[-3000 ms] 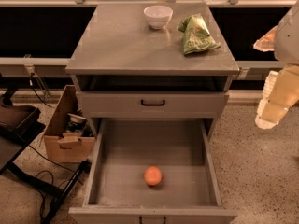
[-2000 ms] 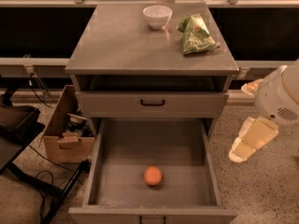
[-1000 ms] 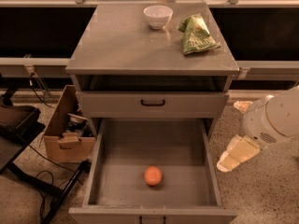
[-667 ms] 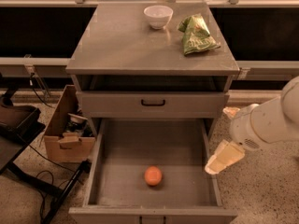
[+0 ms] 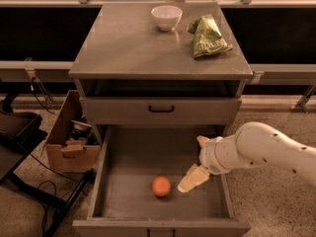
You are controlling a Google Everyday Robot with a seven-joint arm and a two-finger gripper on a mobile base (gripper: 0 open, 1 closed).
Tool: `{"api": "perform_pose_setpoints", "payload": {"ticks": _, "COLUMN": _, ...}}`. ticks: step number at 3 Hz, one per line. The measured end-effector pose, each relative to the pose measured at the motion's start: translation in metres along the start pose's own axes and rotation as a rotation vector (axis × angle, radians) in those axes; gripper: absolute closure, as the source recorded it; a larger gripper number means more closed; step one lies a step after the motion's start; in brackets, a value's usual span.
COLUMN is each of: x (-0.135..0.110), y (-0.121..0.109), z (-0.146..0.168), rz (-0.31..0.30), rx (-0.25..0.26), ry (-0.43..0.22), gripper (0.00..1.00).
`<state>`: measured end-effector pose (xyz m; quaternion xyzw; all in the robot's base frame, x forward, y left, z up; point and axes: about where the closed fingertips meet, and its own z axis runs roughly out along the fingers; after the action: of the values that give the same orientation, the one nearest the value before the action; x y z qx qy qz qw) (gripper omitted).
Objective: Pick orange from middle drawer and place on counter
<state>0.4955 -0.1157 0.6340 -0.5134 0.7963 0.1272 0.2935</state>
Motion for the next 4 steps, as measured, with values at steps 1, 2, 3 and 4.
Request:
{"api": "perform_pose_setpoints", "payload": {"ticks": 1, "x": 0.003, "y": -0.001, "z": 0.078, "rz": 0.025, "rx": -0.03, "ry": -0.061, "gripper": 0.0}}
{"api": "perform_pose_setpoints", "payload": {"ticks": 2, "x": 0.005, "y": 0.006, "z": 0.139, "rz": 0.046, "rx": -0.069, "ry": -0.106, "gripper": 0.0}}
{"api": "perform_pose_setpoints", "payload": {"ticks": 3, "x": 0.014, "y": 0.033, "z": 0.211, "rz": 0.058, "rx": -0.137, "ry": -0.131, "gripper": 0.0}}
{"api": "perform_pose_setpoints", "payload": {"ticks": 4, "x": 0.032, "y": 0.052, "z": 0.263, "rz": 0.07, "rx": -0.182, "ry": -0.127, "gripper": 0.0}}
